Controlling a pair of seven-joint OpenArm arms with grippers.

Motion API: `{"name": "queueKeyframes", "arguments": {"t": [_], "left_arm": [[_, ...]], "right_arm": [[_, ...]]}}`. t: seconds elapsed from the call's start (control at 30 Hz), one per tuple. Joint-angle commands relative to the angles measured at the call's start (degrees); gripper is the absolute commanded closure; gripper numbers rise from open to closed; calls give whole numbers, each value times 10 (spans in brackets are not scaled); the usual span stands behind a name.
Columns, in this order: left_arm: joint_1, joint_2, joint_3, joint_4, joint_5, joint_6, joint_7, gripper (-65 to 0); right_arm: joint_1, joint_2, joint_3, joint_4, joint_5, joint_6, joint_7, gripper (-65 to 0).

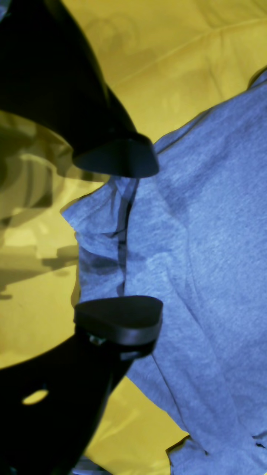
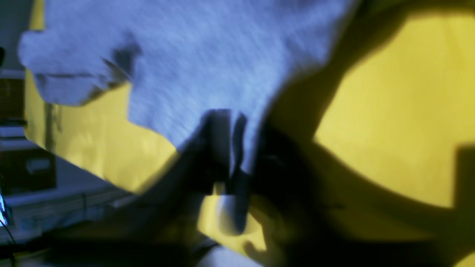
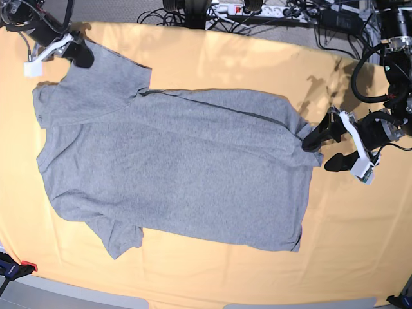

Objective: Layout the t-shirt on the table in an organized manner, then fold the t-shirt properly
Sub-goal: 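Release the folded edge and move the right gripper to the shirt's corner, then grasp the folded corner with the right gripper and pull it outward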

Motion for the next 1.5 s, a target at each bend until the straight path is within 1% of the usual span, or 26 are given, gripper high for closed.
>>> {"name": "queueKeyframes", "arguments": {"t": [0.0,0.1,0.2,0.37,0.57,0.63,0.7,0.8,1.0,1.1,1.2,1.33,1.47], "left_arm": [[-8,-11,-4,8,-14,-1,-11,-494],[-8,-11,-4,8,-14,-1,-11,-494],[-8,-11,-4,8,-14,-1,-11,-494],[-8,-11,-4,8,-14,-1,-11,-494],[-8,-11,-4,8,-16,-1,-11,-494],[-8,-11,-4,8,-16,-1,-11,-494],[-8,-11,-4,8,-16,-1,-11,-494],[-8,-11,-4,8,-16,-2,-11,-494],[-8,-11,-4,8,-16,-2,-11,-494],[-8,-11,-4,8,-16,-2,-11,-494],[-8,-11,-4,8,-16,-1,-11,-494],[-8,-10,-4,8,-15,-2,-11,-494],[-8,-8,-4,8,-15,-2,-11,-494]], "right_arm": [[-1,9,2,7,21,1,6,0],[-1,22,2,17,46,1,3,0],[-1,36,2,61,60,1,-1,0],[5,40,2,158,70,1,0,0],[80,64,0,172,69,1,2,0],[106,73,-12,172,69,1,4,0],[129,84,-39,172,62,1,4,0],[160,94,-97,172,10,1,17,0],[204,94,-195,172,-161,1,109,0],[222,94,-232,158,-221,1,134,0],[239,94,-250,124,-266,1,153,0],[266,94,-249,51,-308,1,183,0],[300,94,-249,-16,-318,1,187,0]]}}
